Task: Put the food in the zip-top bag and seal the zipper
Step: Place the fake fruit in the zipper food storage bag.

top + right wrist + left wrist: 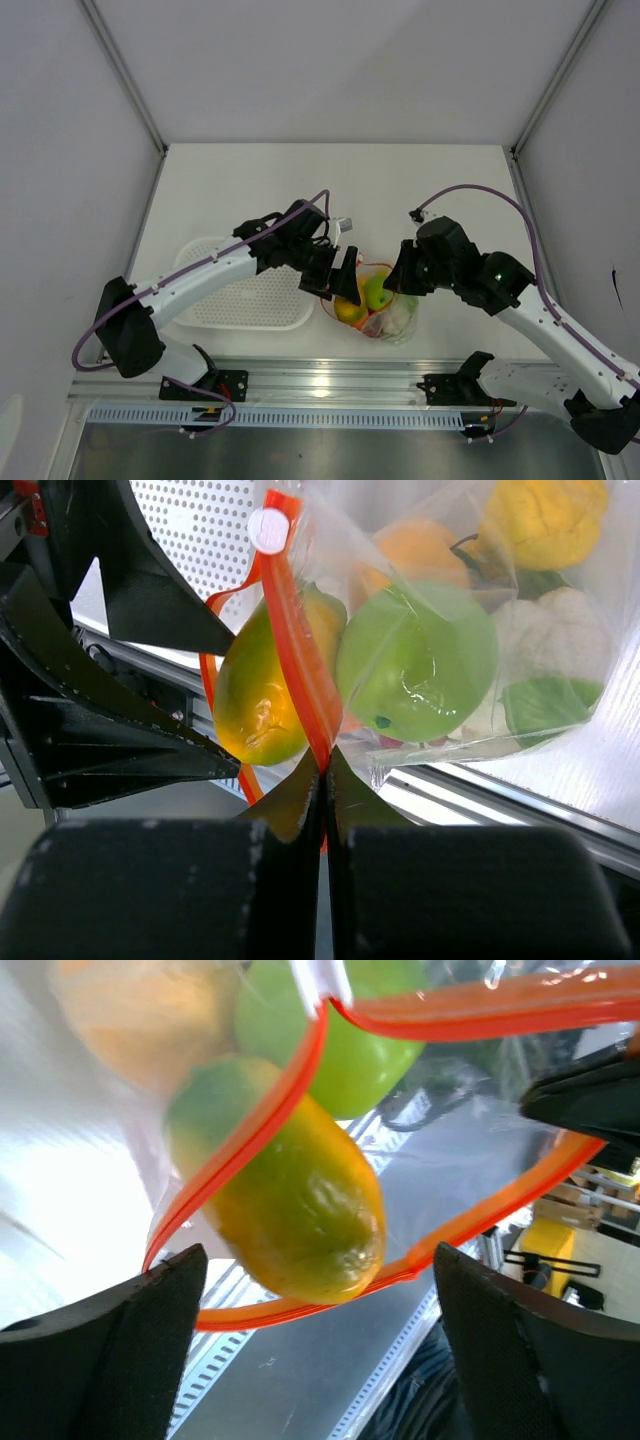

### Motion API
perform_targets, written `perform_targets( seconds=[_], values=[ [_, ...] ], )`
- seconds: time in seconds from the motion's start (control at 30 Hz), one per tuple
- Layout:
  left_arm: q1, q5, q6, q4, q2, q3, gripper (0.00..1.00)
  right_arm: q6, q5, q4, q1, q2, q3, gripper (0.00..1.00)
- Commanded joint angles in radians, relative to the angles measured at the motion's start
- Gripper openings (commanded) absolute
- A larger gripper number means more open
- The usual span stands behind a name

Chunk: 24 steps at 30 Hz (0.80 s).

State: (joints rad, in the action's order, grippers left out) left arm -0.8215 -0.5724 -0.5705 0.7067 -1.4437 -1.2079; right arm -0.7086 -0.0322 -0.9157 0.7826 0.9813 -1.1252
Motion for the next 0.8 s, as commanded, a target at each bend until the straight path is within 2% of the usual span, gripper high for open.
perform_targets(
  seconds=[0.0, 0.17, 0.27, 0.43, 0.63, 0.7, 0.77],
  values=[
    [-0.016, 0.081, 0.050, 0.054, 0.051, -0.068, 0.99, -0.017, 0.018, 0.008, 0.006, -0.026, -0.036, 0.00],
    [-0.018, 0.155, 0.066, 0.100, 0.077, -0.099, 1.00, -0.017, 0.020, 0.002, 0.006, -0.029, -0.044, 0.00],
    [-0.018, 0.241, 0.060, 0.086, 0.184, -0.097, 1.00, -0.017, 0.025, -0.005, 0.006, -0.039, -0.050, 0.00],
    [-0.019, 0.391, 0.076, 0.114, 0.252, -0.073, 0.98, -0.019, 0.026, -0.014, 0.007, -0.049, -0.051, 0.00],
    [-0.018, 0.396, 0.060, 0.114, 0.217, 0.011, 0.77, -0.022, 0.026, -0.014, 0.006, -0.055, -0.054, 0.00],
    [-0.019, 0.382, 0.041, 0.090, 0.206, 0.030, 0.66, -0.025, 0.026, -0.012, 0.006, -0.053, -0.054, 0.00],
    [-0.021, 0.356, 0.032, 0.045, 0.207, 0.067, 0.62, -0.023, 0.028, -0.014, 0.006, -0.053, -0.054, 0.00]
  ],
)
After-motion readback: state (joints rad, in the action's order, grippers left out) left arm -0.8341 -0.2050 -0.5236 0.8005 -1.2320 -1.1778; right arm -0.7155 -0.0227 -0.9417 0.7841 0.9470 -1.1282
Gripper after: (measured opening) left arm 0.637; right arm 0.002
